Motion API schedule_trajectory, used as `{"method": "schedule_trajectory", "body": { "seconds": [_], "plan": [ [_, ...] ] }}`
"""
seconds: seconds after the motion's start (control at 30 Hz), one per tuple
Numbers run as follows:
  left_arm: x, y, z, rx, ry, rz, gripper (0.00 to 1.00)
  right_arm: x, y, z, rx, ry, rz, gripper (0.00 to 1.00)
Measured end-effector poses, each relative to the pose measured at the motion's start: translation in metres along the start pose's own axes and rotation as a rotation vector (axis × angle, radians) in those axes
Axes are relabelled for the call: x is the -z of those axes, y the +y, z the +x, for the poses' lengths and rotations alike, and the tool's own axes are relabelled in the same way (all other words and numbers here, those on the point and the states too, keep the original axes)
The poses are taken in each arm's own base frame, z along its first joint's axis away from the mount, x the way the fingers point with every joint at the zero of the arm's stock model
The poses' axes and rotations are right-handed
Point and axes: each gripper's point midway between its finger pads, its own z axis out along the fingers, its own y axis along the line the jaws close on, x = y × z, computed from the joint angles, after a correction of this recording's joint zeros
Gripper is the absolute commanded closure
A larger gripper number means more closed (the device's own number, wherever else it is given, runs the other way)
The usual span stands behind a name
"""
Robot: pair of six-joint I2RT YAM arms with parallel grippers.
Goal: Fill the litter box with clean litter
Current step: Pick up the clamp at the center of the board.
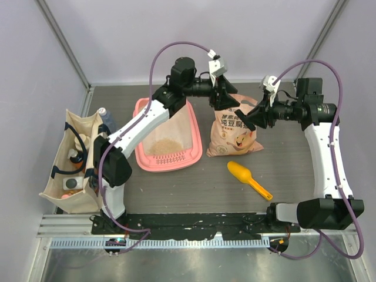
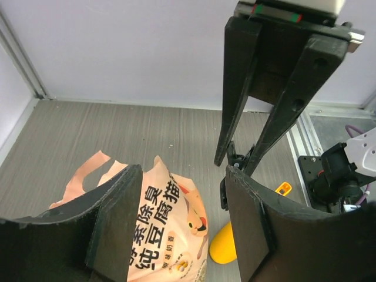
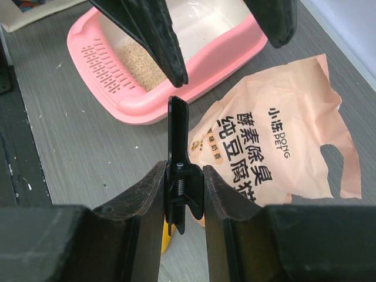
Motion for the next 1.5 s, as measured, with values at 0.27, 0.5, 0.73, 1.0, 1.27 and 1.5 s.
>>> {"method": "schedule_trajectory", "body": {
  "seconds": [0.27, 0.5, 0.73, 1.0, 1.27, 1.5],
  "plan": [
    [-0.005, 0.002, 0.033, 0.036, 0.085, 0.056, 0.36, 0.001, -0.009, 0.002, 0.050, 0.028, 0.059, 0.99],
    [-0.003, -0.009, 0.042, 0.027, 0.129, 0.105, 0.41, -0.001, -0.014, -0.003, 0.080, 0.013, 0.068, 0.99],
    [-0.013, -0.023, 0.043, 0.009, 0.139, 0.150, 0.54, -0.010, -0.009, -0.005, 0.096, 0.013, 0.037, 0.99],
    [-0.020, -0.029, 0.045, 0.008, 0.151, 0.190, 1.00, -0.015, -0.009, -0.002, 0.099, 0.021, 0.022, 0.99],
    [-0.018, -0.024, 0.052, -0.027, 0.176, 0.182, 0.51, -0.018, -0.009, -0.002, 0.098, 0.021, 0.016, 0.99],
    [-0.015, -0.022, 0.065, -0.036, 0.214, 0.169, 0.80, -0.018, -0.010, 0.001, 0.094, 0.030, 0.013, 0.99]
  ]
}}
